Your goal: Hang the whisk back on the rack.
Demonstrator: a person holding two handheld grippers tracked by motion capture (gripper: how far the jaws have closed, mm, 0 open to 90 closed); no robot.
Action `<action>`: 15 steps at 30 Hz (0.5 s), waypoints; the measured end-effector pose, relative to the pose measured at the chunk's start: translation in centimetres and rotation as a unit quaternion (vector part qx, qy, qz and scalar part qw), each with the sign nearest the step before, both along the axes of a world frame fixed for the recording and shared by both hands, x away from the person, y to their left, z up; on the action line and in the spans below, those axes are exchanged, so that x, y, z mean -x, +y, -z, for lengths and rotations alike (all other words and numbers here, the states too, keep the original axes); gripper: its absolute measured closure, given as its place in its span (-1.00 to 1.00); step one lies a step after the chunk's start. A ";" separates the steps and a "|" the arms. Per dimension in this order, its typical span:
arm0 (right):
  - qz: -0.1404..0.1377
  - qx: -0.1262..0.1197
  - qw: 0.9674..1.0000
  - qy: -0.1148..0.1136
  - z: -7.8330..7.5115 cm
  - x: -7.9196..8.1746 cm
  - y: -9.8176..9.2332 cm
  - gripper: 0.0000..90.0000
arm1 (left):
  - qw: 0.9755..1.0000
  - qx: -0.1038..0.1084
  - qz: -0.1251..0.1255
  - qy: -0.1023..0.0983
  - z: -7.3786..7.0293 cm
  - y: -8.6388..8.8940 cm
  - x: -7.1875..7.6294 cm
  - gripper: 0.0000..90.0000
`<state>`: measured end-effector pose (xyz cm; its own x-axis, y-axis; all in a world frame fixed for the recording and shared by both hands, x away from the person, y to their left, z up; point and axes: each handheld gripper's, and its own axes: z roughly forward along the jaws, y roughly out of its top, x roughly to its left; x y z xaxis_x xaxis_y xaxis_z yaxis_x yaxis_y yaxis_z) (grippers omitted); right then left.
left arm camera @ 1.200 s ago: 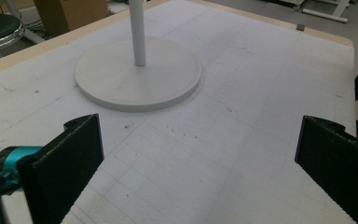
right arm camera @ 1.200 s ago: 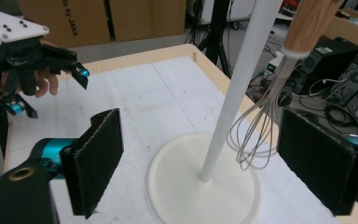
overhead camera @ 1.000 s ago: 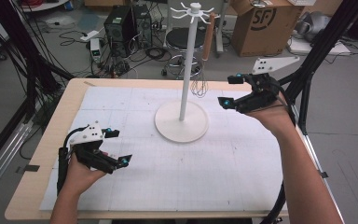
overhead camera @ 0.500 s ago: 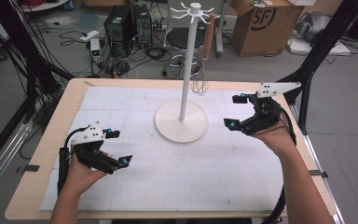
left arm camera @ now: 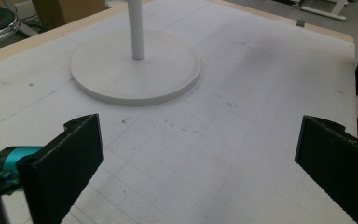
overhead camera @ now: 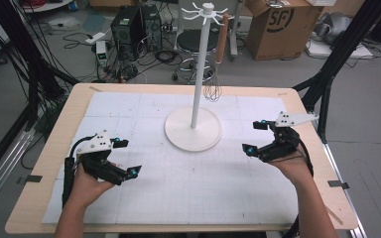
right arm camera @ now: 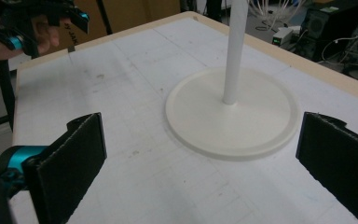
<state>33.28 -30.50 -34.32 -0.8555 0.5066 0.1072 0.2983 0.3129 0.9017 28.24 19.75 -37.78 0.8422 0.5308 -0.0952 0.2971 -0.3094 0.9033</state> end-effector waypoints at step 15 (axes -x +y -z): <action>0.060 0.033 0.997 0.039 2.0 1.2 0.0 -0.98 | 1.000 -0.006 -0.001 0.005 0.4 -0.2 -0.1 -0.96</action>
<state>32.10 -30.50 -36.28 -0.7785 0.6132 0.1339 0.4059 0.3291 0.8526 28.37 19.51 -38.17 0.8406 0.5327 -0.0978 0.3067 -0.3194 0.8966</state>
